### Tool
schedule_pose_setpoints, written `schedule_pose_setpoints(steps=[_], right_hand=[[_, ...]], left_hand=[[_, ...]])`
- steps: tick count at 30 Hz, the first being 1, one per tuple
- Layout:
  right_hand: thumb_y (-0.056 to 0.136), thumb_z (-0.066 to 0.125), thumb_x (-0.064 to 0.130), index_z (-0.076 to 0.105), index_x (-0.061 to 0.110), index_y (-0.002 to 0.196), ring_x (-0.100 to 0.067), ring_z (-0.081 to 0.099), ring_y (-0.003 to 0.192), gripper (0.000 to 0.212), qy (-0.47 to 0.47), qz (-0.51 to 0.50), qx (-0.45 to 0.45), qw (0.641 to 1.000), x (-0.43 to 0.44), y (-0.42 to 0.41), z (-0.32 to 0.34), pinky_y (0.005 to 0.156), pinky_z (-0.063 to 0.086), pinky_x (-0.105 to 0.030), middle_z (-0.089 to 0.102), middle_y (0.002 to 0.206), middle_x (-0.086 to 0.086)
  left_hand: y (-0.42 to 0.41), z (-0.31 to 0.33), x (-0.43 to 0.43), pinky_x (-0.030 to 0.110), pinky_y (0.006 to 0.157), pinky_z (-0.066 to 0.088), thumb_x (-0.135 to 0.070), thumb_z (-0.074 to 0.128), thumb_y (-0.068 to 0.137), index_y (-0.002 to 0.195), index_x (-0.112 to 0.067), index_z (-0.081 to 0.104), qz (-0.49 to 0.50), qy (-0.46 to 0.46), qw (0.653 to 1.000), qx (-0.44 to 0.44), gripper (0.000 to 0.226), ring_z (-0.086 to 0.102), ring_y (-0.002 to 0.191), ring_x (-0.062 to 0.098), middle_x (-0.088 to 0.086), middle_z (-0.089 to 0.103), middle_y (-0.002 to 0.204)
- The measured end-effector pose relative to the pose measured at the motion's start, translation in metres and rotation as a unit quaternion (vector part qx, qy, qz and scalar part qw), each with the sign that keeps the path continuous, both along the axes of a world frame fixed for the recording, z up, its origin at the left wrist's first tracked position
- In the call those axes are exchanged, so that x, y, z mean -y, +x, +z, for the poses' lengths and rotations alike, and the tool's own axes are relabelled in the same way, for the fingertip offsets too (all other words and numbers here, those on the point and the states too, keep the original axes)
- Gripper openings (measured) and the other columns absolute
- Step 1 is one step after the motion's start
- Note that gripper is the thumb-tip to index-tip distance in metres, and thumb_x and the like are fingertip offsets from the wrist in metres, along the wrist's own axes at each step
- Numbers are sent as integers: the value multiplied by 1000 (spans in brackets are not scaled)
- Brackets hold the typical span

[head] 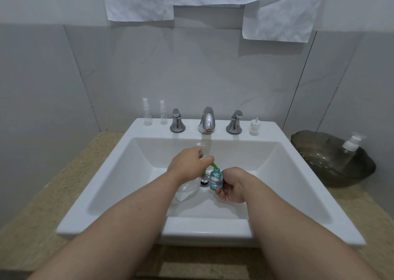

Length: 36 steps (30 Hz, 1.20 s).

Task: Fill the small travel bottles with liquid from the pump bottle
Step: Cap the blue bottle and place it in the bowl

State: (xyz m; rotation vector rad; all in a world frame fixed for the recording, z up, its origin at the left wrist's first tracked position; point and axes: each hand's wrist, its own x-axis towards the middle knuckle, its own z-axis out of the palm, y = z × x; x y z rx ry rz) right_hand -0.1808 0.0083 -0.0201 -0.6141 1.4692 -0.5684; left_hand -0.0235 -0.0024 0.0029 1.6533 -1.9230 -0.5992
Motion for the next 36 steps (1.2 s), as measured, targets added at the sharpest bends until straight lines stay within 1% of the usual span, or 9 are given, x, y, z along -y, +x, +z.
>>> schedule_pose_setpoints(steps=[11,17,19,23,26,28,31,33,36], right_hand=[[98,26,4,67,8,87,-13,47,42,43,-3,10,-10,1000,2,-1,-2,40,37,-17,63,75,-10],[98,27,3,67,8,87,-14,47,41,42,-5,11,-18,1000,1,-1,-1,42,38,-20,64,74,-11],[98,27,3,67,8,87,-14,47,42,42,-3,10,-17,1000,1,-1,-1,43,37,-21,64,73,-11],[97,28,4,64,9,83,-13,47,41,39,-3,2,-15,1000,0,-1,0,43,35,-19,62,72,-9],[96,28,3,63,8,83,-14,46,38,37,-11,-21,-10,1000,1,-3,-1,41,34,-17,63,63,-9],[95,29,3,62,8,85,-15,46,37,35,-20,-51,5,999,1,-4,0,40,34,-17,63,57,-8],[95,29,3,60,9,86,-15,45,36,33,-40,-87,23,995,0,-5,4,40,33,-16,61,61,-9],[95,29,3,60,10,90,-14,44,35,32,-54,-109,36,992,-1,-5,6,40,33,-16,60,69,-10],[94,27,3,60,10,94,-14,43,35,33,-67,-141,51,986,-1,-8,6,42,33,-17,59,76,-11]], left_hand=[[0,1,-2,34,60,36,-48,59,89,76,-22,41,3,4,1000,-2,34,43,65,18,-6,49,72],[5,1,-2,37,64,39,-62,55,89,76,-21,43,-1,3,1000,2,45,51,70,19,2,62,76],[7,0,-2,38,65,41,-70,52,91,76,-20,44,0,-2,1000,0,52,55,71,20,0,64,74],[16,-3,-3,44,72,50,-81,47,88,77,-19,43,28,-3,996,-80,63,68,69,14,0,73,67],[31,-6,-1,41,69,48,-73,53,93,79,-17,41,89,-19,981,-171,59,68,58,4,8,75,71],[39,-8,2,37,64,43,-65,63,93,83,-17,40,124,-17,971,-203,54,67,62,6,11,75,81],[45,-10,6,33,63,40,-33,81,86,101,-14,44,138,5,973,-185,45,58,80,19,4,61,95],[44,-11,8,32,67,43,-14,79,84,114,-9,41,122,20,975,-183,49,58,91,23,5,59,107],[39,-14,8,31,67,45,-10,77,85,117,-9,33,100,24,979,-177,54,54,91,22,8,53,115]])
